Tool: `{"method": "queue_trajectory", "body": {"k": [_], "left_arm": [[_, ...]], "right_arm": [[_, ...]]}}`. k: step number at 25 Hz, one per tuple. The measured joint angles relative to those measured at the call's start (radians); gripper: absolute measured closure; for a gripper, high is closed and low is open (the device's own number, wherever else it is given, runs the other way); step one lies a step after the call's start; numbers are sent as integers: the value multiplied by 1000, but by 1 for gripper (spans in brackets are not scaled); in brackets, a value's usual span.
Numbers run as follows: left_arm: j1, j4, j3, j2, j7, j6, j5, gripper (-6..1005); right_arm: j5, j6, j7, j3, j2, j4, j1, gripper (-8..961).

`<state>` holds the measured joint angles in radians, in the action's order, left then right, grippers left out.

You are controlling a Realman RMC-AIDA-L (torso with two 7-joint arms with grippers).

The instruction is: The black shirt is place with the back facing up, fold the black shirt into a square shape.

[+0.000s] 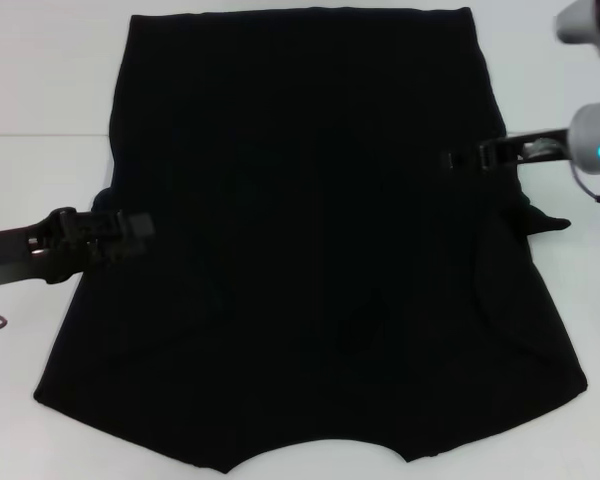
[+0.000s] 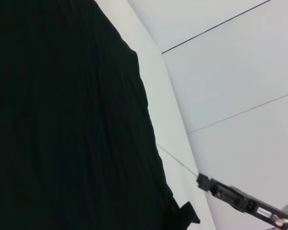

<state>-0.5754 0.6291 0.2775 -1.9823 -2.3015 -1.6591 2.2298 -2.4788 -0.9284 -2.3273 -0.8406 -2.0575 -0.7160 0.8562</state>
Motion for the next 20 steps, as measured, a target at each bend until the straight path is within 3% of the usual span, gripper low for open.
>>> {"method": "queue_trajectory", "body": {"k": [6, 9, 15, 20], "left_arm": [[10, 0, -10, -2, 1, -6, 0, 617], [11, 0, -11, -3, 1, -6, 0, 617], [7, -3, -11, -4, 1, -6, 0, 618], [4, -11, -11, -4, 1, 0, 0, 618]], "right_arm": [[-91, -298, -242, -6, 36, -180, -70, 234], [-141, -367, -304, -3, 46, -212, -85, 234], [-197, -353, -330, -1, 49, -173, -97, 240], [-194, -231, -296, -2, 46, -87, -101, 241]]}}
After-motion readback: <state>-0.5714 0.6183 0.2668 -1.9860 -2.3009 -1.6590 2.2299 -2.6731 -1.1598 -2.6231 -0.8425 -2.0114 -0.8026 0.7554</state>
